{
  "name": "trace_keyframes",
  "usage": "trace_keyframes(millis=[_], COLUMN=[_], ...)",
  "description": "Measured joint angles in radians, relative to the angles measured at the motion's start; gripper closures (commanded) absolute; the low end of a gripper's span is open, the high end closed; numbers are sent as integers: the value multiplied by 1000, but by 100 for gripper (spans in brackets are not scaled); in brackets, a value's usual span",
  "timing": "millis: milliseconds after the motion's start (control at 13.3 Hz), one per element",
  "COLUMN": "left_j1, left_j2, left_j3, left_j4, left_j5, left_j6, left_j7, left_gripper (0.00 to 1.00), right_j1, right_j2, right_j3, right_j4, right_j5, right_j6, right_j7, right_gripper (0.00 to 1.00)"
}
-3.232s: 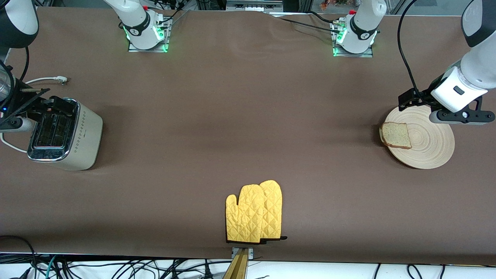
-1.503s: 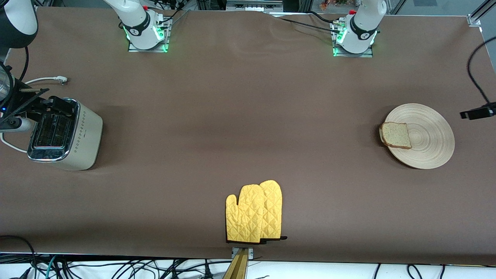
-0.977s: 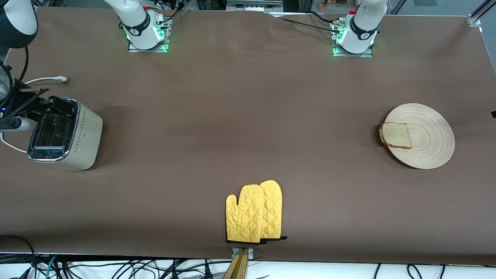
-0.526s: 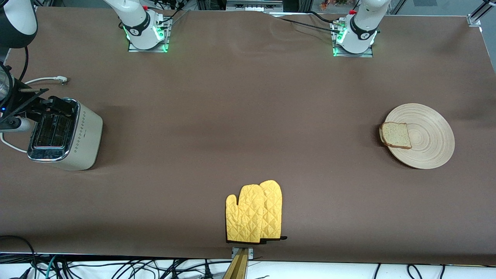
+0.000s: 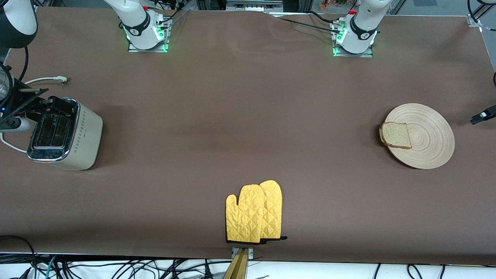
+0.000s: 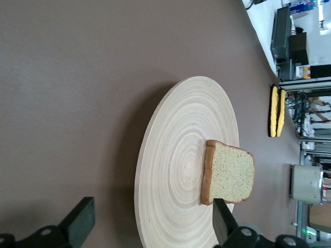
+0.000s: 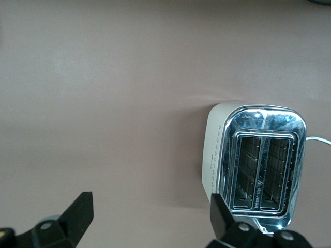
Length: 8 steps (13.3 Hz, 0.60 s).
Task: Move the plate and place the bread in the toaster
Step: 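Lower the left gripper to the wooden plate rim and grip it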
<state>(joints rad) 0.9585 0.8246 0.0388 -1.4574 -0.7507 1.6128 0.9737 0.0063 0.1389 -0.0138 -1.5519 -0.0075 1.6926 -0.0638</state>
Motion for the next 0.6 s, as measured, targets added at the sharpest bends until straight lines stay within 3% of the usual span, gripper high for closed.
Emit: trace_keyframes(millis=[526,601], left_j1=[-6,-8], left_j2=[81,84], left_j3=[-17,-17], left_j4=[3,3], left_j5=[-47,-47], left_j6=[1,0], left_j7=[68,86], left_gripper=[0,22], right_j1=[0,-1], right_j2=[0,0], right_j3=[0,0], right_j4=[0,0], right_j5=[0,0], right_j6=[0,0], right_j7=[0,0], right_gripper=[0,0])
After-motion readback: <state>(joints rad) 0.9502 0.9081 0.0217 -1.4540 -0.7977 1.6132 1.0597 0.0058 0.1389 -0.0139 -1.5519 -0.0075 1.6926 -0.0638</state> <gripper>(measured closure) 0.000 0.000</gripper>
